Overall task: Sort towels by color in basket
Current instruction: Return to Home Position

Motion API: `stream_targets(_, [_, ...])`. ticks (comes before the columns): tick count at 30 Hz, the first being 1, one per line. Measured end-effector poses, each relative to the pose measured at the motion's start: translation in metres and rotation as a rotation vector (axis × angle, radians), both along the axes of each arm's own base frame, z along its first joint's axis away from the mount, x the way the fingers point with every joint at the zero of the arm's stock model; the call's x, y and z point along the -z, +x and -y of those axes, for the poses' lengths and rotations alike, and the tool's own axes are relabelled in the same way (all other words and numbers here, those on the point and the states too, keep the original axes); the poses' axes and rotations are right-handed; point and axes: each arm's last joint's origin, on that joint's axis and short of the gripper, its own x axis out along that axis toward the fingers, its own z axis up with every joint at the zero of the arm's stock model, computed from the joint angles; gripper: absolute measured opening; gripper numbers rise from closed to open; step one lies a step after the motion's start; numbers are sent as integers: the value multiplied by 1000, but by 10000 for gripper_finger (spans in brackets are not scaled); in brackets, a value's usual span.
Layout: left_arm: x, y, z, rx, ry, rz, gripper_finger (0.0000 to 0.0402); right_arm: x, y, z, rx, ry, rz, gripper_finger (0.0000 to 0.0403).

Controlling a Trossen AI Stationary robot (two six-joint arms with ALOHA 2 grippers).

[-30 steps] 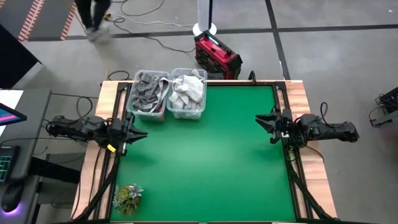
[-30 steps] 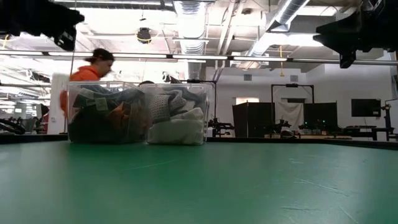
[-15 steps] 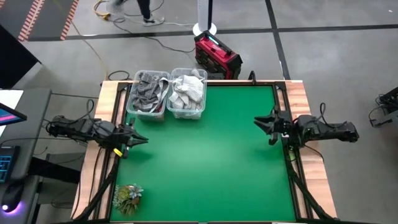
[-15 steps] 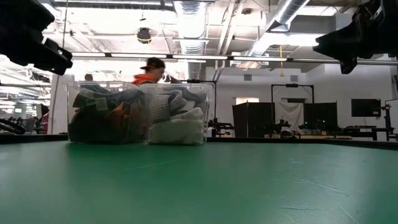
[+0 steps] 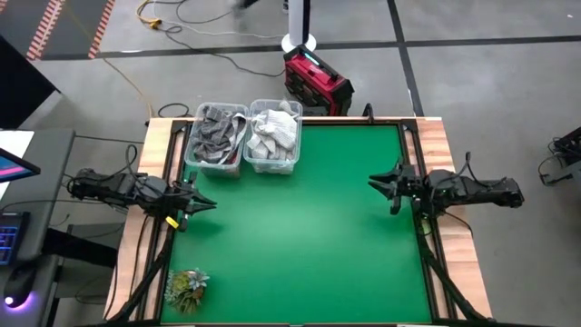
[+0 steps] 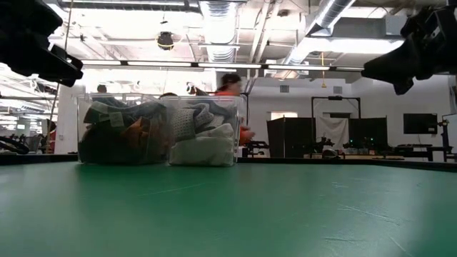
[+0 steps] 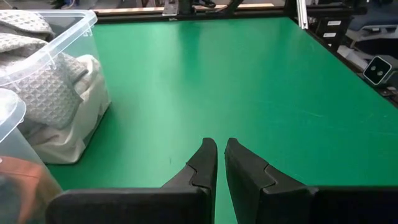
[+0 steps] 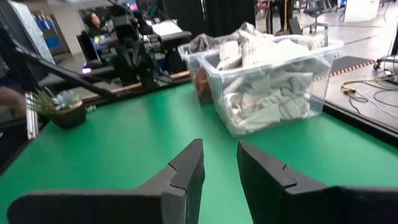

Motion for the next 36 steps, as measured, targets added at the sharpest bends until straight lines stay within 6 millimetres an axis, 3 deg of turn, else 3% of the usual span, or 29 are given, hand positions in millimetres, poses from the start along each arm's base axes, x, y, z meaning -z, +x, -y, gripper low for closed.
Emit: stream_targets(36, [0, 0, 0, 0, 0, 0, 25, 4, 0, 0, 0, -3, -37, 127])
